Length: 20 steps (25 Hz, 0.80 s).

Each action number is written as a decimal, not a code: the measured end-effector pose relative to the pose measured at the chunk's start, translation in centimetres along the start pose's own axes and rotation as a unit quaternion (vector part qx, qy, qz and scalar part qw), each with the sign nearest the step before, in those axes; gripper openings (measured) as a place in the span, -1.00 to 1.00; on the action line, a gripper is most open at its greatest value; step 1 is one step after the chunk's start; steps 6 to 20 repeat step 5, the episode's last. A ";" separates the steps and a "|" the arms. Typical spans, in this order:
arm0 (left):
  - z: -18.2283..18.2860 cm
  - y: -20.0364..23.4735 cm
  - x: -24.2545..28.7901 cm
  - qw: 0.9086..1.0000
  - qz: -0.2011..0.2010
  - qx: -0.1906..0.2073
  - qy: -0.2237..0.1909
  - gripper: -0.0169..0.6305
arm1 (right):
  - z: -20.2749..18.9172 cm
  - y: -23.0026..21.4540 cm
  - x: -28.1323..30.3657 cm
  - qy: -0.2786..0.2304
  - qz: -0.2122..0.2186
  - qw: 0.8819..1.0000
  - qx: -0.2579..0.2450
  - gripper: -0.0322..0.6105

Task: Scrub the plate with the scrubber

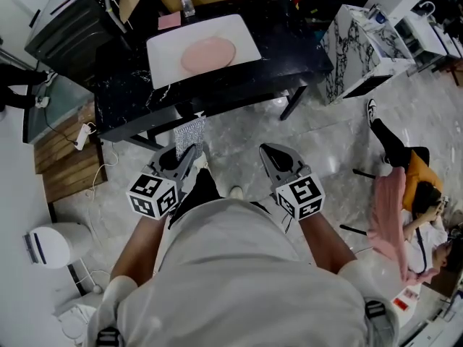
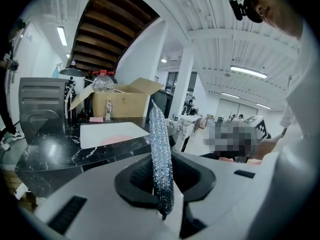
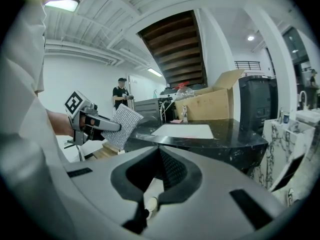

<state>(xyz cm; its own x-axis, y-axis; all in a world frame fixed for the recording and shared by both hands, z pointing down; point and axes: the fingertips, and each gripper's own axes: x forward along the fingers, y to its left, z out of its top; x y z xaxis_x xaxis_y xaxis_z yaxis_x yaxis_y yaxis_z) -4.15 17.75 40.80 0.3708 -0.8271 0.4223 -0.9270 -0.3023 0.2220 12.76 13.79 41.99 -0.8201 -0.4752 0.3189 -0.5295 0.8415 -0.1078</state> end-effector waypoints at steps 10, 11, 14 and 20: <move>0.1 -0.5 0.2 1.000 -0.003 0.004 0.001 -0.73 | 0.1 -0.2 -0.3 -0.002 0.000 1.000 0.001 -0.89; 0.1 -0.5 0.2 1.000 -0.003 0.004 0.001 -0.73 | 0.1 -0.2 -0.3 -0.002 0.000 1.000 0.001 -0.89; 0.1 -0.5 0.2 1.000 -0.003 0.004 0.001 -0.73 | 0.1 -0.2 -0.3 -0.002 0.000 1.000 0.001 -0.89; 0.1 -0.5 0.2 1.000 -0.003 0.004 0.001 -0.73 | 0.1 -0.2 -0.3 -0.002 0.000 1.000 0.001 -0.89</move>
